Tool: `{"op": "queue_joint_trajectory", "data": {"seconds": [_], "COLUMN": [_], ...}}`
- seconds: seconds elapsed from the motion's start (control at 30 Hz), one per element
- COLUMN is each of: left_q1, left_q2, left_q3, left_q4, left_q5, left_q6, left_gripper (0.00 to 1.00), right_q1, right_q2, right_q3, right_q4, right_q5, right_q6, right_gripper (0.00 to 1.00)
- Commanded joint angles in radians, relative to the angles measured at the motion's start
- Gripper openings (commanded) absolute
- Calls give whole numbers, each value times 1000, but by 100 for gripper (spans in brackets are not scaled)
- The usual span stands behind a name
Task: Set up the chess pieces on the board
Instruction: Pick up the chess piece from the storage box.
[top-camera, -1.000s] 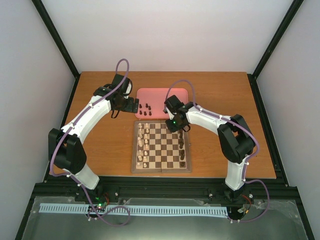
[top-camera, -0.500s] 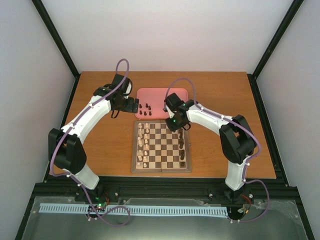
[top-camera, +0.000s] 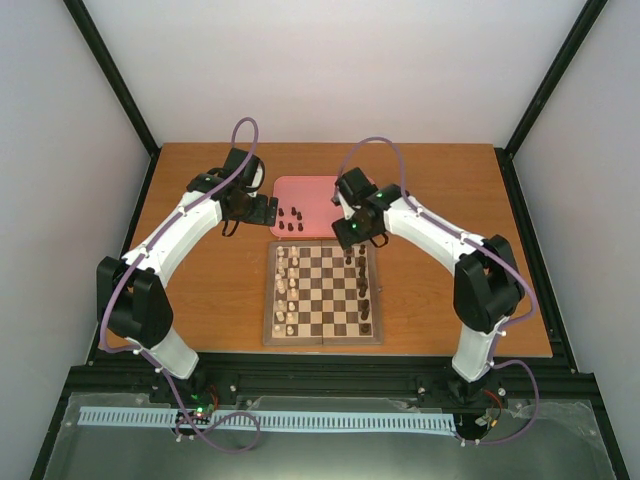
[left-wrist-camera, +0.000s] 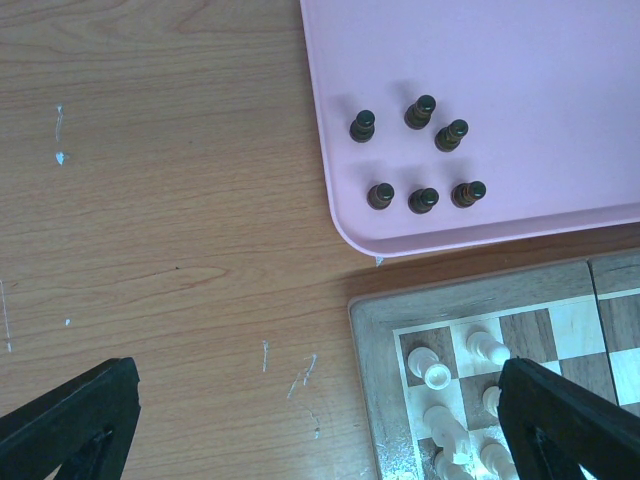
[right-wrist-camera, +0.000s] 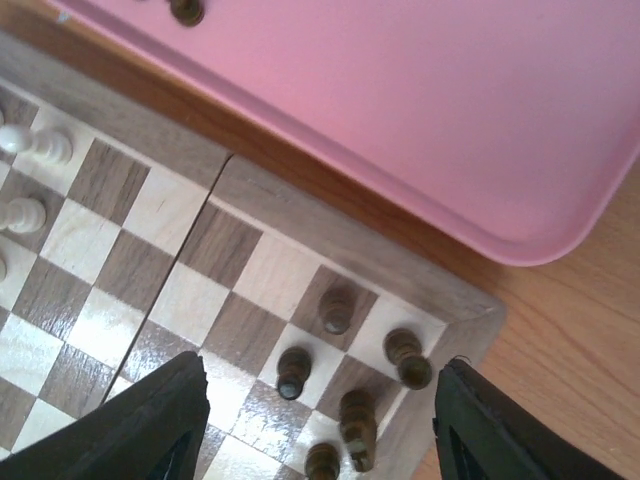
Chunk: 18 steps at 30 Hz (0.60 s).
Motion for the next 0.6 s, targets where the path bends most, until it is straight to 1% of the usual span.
{"op": "queue_joint_trajectory", "data": {"seconds": [0.0, 0.1, 0.17, 0.33, 0.57], "left_q1": [-7, -7, -7, -7, -7], "left_q2": [-10, -14, -17, -22, -34], "left_q3": [17, 22, 24, 40, 42], "left_q4": [8, 6, 5, -4, -9], "left_q5": [2, -5, -8, -19, -10], "left_q6": [-1, 1, 0, -17, -21], "left_gripper": [100, 100, 100, 100, 100], "right_q1": [-44, -45, -45, -41, -21], "right_q2": [13, 61, 115, 284, 453], "right_q3": [82, 166, 240, 437, 570], "right_q4": [-28, -35, -50, -70, -52], "right_q5": [-23, -37, -54, -147, -200], "right_q6": [1, -14, -16, -10, 3], "right_gripper": [65, 71, 71, 71, 66]}}
